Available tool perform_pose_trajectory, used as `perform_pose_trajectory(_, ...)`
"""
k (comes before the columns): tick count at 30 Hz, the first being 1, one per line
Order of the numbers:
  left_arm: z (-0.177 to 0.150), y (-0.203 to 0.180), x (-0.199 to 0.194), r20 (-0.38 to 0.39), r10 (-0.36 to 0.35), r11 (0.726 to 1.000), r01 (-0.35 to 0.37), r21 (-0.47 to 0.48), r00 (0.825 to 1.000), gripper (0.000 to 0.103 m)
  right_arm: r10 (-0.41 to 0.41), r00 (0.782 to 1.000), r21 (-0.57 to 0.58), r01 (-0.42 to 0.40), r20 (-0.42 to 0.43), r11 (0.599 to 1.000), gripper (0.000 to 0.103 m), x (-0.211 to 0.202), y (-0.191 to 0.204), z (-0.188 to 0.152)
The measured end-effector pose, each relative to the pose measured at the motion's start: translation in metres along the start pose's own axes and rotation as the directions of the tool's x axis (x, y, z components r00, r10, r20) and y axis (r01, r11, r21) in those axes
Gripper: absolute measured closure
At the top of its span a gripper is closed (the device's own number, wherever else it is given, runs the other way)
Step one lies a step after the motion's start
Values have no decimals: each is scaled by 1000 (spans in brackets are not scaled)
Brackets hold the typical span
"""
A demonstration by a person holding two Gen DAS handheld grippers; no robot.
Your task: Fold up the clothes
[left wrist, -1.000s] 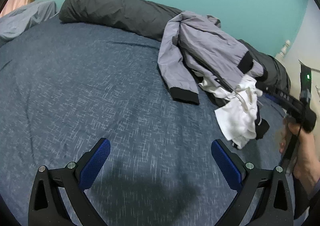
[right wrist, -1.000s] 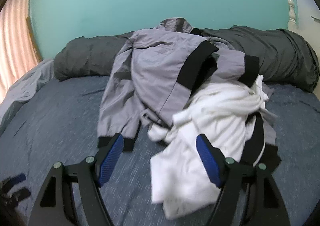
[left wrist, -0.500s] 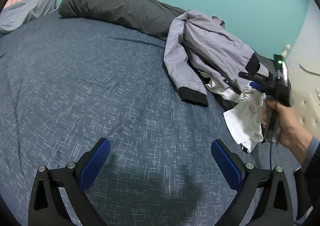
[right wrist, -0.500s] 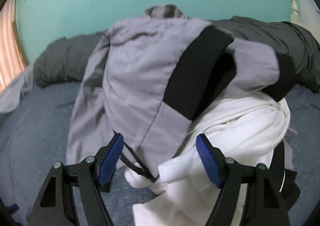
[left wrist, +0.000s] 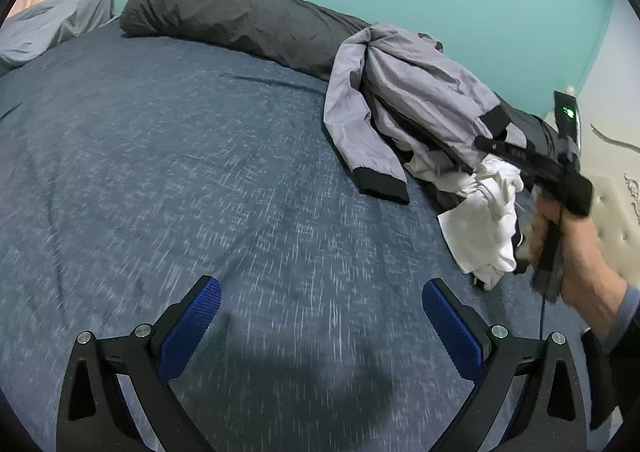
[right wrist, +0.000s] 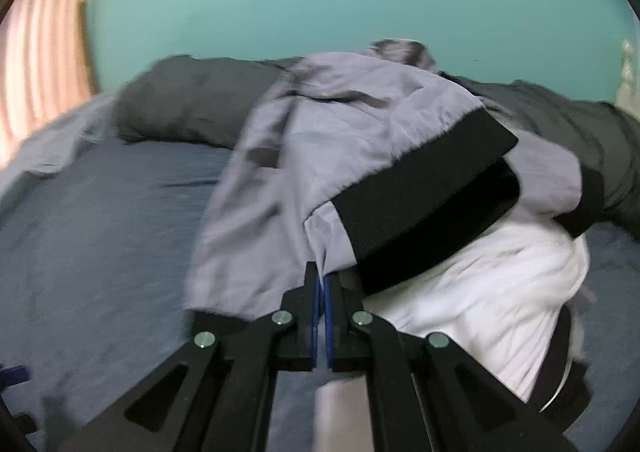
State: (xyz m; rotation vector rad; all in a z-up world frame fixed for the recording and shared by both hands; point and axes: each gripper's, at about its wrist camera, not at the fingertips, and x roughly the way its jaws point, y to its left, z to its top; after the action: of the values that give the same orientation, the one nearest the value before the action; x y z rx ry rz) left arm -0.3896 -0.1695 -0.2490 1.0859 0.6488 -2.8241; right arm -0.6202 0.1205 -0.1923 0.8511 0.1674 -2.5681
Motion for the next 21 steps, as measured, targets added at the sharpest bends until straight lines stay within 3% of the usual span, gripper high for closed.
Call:
perform_pose_trajectory(3,-13,0,-26,-5,2,1000,-2,-4,1000,0,80,997,-12,-80,-1,997,101,-33,23,-13)
perform_pose_trajectory(8,-43,-3,-73,-18,-4,1000,4,-2,1000,0,148,989,10,-148,10,989,101,-96,56,-44)
perform_pose_trajectory(13,-76,2,-116,-23,-17,999,16,-30,1000,0,192,981,2,-192,-12,981,101,-165,87,-88)
perform_pose_trajectory(21,-122,14,-179,-1,-17,998,17,-60,1000,0,231,972,89,-226,-43,970,101,-268,121,-172)
